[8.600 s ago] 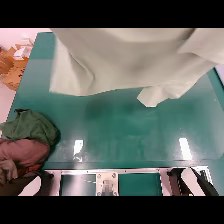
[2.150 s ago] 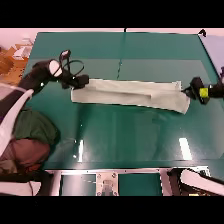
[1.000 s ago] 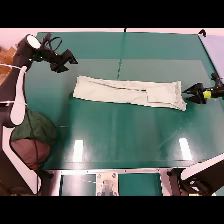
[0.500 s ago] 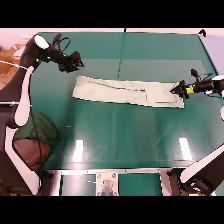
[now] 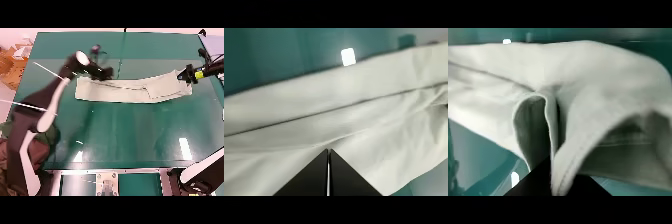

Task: Fold the shirts.

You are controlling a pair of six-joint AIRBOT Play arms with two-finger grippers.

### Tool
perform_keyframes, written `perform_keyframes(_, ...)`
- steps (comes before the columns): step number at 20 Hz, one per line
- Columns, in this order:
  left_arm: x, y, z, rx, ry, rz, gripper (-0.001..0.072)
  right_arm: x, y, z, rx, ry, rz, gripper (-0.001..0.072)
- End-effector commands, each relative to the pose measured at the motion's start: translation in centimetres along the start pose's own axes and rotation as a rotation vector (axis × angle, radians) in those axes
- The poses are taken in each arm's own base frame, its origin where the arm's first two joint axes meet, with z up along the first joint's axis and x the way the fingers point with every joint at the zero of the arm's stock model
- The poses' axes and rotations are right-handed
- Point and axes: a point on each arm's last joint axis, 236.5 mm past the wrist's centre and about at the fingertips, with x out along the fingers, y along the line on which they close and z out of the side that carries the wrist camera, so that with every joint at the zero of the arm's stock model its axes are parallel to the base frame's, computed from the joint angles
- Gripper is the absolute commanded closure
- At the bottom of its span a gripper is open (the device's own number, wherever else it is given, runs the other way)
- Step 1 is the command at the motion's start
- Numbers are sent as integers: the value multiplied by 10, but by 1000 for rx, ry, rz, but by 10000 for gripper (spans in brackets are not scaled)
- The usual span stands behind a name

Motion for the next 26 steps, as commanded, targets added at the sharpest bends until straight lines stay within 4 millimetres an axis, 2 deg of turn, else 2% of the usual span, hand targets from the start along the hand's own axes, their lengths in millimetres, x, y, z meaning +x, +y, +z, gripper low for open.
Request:
perform_keyframes(1, 73, -51, -38, 33, -26, -44, 684, -23, 62, -5, -86, -19, -5, 697)
perform_keyframes(4, 104, -72, -72, 25, 31, -72, 683, -32, 115, -12, -181, -41, 8, 697)
perform_keyframes(6, 113, -75, -84, -14, 58, -91, 684, -36, 142, -12, -216, -69, 34, 697)
perform_keyframes(9, 111, -76, -81, -31, 59, -101, 683, -35, 151, -10, -229, -84, 47, 697)
perform_keyframes(11, 92, -80, -64, -10, 61, -116, 682, -34, 153, -8, -223, -94, 51, 697)
perform_keyframes(12, 75, -79, -52, 17, 54, -121, 682, -34, 156, -8, -219, -96, 59, 697)
perform_keyframes(13, 49, -76, -34, 45, 36, -124, 683, -34, 158, -8, -210, -95, 68, 697)
perform_keyframes(16, -53, -56, 16, 138, -16, -94, 682, -24, 185, -13, -220, -76, 136, 697)
perform_keyframes(18, -129, -30, 46, 138, -78, -41, 682, -5, 211, -20, -242, -49, 160, 697)
perform_keyframes(20, -202, -2, 69, 116, -159, 16, 682, 24, 244, -29, -277, -28, 181, 697)
perform_keyframes(21, -231, 10, 76, 103, -193, 39, 682, 43, 263, -34, -295, -22, 195, 697)
perform_keyframes(22, -238, 13, 78, 99, -201, 43, 682, 46, 267, -35, -300, -22, 198, 697)
perform_keyframes(23, -279, 31, 84, 73, -249, 76, 682, 89, 304, -47, -315, -20, 229, 697)
perform_keyframes(25, -306, 52, 84, 40, -266, 106, 682, 150, 342, -63, -343, -24, 262, 696)
perform_keyframes(26, -312, 63, 81, 28, -258, 118, 682, 183, 360, -69, -351, -42, 276, 696)
